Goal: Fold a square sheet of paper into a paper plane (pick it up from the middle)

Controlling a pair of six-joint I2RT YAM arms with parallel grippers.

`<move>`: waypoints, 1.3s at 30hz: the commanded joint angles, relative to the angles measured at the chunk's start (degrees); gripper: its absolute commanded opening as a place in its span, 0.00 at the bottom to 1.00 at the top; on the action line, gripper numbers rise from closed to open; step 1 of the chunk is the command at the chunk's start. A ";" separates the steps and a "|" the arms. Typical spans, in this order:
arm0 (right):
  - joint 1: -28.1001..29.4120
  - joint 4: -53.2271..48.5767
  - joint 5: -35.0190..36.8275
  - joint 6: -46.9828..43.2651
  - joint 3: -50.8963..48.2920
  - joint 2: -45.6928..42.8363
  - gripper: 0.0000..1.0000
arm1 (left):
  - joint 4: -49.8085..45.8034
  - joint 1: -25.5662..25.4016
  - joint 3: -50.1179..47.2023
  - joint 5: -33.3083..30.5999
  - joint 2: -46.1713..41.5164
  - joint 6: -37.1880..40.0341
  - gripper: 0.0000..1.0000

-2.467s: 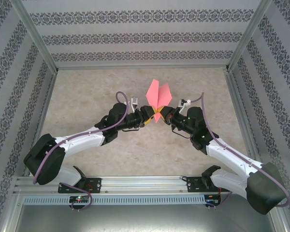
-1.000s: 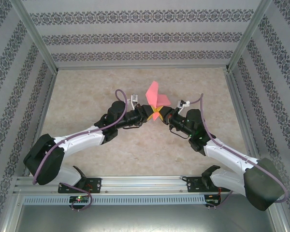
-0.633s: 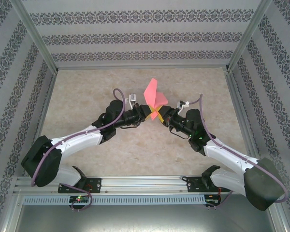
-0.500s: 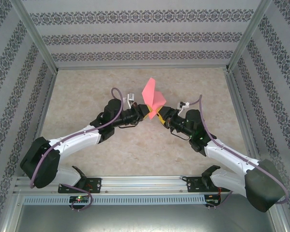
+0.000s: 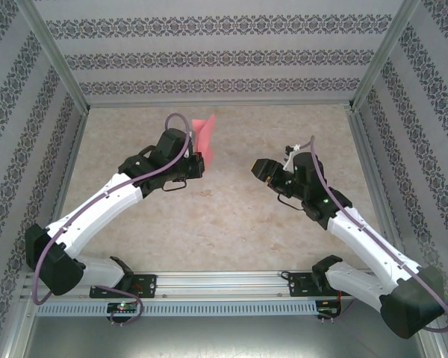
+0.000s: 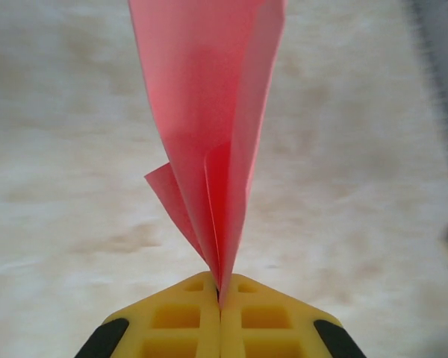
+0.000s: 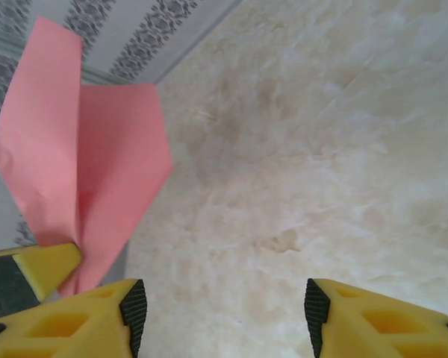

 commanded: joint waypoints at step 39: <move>-20.39 -8.90 -29.75 -17.36 2.36 11.81 0.59 | -5.57 -32.08 7.96 -24.01 40.08 22.48 0.40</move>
